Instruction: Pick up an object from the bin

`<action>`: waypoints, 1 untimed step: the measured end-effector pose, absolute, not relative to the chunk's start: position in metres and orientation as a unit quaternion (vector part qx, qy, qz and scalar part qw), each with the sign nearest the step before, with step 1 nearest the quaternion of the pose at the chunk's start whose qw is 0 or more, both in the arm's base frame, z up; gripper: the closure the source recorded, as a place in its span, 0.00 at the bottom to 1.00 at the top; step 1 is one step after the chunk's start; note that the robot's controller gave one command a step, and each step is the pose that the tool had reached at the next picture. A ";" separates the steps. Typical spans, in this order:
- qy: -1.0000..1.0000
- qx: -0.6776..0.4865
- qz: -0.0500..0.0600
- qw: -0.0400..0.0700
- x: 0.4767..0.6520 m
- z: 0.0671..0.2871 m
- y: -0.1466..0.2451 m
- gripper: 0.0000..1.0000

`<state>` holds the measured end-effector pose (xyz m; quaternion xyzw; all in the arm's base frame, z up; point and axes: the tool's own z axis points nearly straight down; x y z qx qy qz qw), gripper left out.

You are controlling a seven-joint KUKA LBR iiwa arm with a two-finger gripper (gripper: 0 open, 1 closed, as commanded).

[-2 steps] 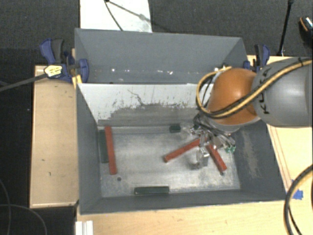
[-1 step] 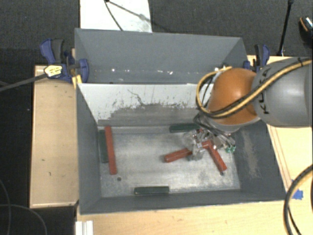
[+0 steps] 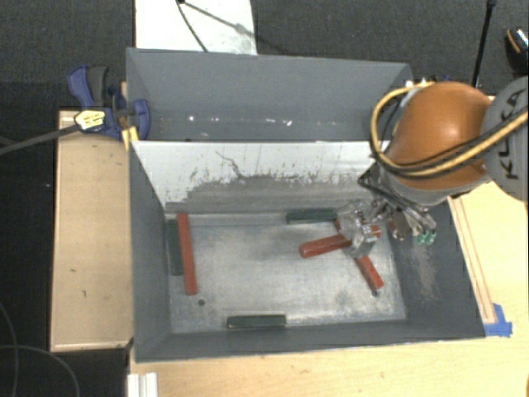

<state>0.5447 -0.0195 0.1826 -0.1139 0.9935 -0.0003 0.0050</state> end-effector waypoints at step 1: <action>0.993 -0.117 0.000 0.005 0.531 0.243 -0.013 1.00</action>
Offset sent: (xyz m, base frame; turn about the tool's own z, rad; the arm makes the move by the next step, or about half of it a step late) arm -0.0153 0.0064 0.0562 -0.0077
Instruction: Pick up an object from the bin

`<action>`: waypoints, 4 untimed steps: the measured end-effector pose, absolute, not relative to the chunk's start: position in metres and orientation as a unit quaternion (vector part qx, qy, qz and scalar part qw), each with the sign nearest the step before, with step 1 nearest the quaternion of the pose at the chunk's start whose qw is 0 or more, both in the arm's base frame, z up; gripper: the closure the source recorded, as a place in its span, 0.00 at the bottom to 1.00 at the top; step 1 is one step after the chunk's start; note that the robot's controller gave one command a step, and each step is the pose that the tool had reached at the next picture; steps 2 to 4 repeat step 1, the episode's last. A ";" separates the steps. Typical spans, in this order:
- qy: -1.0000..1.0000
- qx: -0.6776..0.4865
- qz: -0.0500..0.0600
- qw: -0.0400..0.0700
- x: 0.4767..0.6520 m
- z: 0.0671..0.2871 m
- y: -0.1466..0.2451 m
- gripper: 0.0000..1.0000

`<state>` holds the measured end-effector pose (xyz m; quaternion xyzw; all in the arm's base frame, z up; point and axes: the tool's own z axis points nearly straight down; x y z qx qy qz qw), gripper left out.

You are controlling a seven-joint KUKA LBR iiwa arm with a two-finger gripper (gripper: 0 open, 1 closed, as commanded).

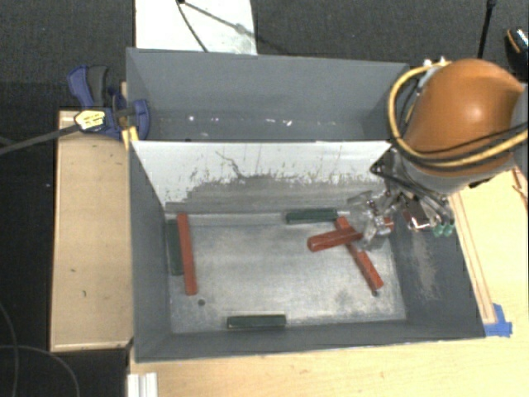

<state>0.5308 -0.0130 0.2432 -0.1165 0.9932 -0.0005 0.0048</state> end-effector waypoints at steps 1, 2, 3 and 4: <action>0.967 -0.255 0.000 0.004 0.480 0.299 0.016 1.00; 0.967 -0.255 0.000 0.004 0.480 0.299 0.016 1.00; 0.967 -0.255 0.000 0.004 0.480 0.299 0.016 1.00; 0.967 -0.255 0.000 0.004 0.480 0.299 0.016 1.00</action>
Offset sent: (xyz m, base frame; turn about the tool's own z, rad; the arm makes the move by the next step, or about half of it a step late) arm -0.0523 0.0278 0.0538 -0.2803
